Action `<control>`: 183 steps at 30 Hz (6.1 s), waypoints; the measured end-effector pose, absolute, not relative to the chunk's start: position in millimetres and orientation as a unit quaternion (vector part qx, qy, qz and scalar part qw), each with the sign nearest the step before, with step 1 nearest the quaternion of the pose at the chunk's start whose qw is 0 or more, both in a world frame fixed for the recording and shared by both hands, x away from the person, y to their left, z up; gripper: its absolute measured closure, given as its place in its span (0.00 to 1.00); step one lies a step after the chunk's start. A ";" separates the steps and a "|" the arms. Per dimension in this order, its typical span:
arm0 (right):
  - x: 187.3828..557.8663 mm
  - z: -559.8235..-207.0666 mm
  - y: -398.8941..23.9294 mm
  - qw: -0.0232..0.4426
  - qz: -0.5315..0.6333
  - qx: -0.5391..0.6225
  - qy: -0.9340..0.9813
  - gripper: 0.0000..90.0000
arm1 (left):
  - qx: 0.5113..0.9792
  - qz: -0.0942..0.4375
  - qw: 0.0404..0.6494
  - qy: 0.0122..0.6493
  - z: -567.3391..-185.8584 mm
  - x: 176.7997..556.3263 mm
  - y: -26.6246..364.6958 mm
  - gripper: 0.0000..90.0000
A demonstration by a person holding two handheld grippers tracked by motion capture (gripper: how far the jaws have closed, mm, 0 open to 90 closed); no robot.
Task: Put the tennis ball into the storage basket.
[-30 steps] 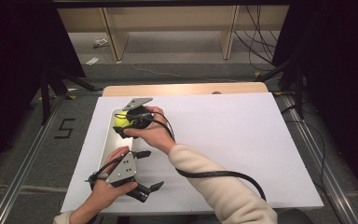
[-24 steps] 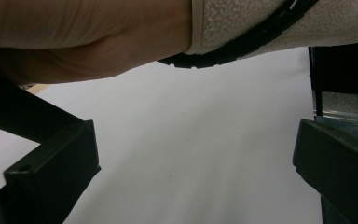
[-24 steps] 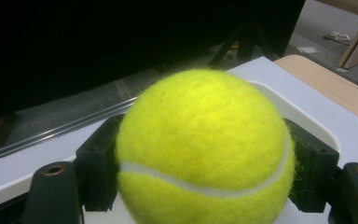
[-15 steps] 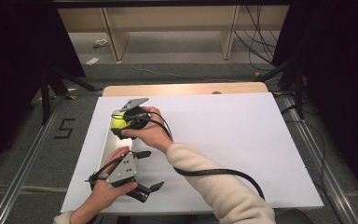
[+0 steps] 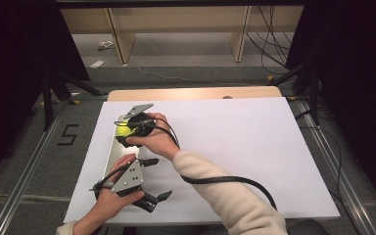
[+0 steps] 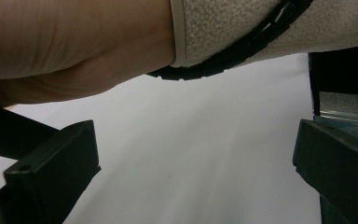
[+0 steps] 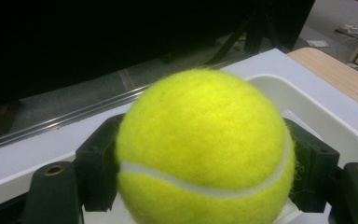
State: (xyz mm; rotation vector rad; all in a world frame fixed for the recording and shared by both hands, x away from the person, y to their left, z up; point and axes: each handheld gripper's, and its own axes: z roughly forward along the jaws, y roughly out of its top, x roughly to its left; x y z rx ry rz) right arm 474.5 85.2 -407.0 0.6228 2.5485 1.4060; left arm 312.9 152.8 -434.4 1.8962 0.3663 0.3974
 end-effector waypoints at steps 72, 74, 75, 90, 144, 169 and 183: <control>471.9 -409.7 77.6 0.088 0.461 0.214 0.856 0.18 | 0.804 0.166 0.551 0.153 -434.7 312.5 151.7 0.00; 472.1 -408.9 73.6 0.089 0.461 0.220 0.855 0.18 | 0.804 0.166 0.551 0.153 -434.7 312.5 151.7 0.00; 472.8 -408.8 71.7 0.091 0.464 0.220 0.853 0.18 | 0.804 0.166 0.550 0.153 -434.8 312.5 151.7 0.00; 473.4 -404.2 48.3 0.090 0.475 0.245 0.841 0.18 | 0.804 0.166 0.550 0.153 -435.0 312.8 151.9 0.00; 467.6 -402.8 -30.1 0.118 0.475 0.290 0.822 0.18 | 0.804 0.168 0.549 0.157 -435.0 313.2 152.9 0.00; 464.2 -408.4 -63.5 0.131 0.472 0.319 0.812 0.18 | 0.804 0.168 0.548 0.158 -435.5 313.3 153.0 0.00; 458.4 -408.9 -87.3 0.140 0.465 0.329 0.810 0.18 | 0.804 0.168 0.548 0.159 -435.6 313.4 153.4 0.00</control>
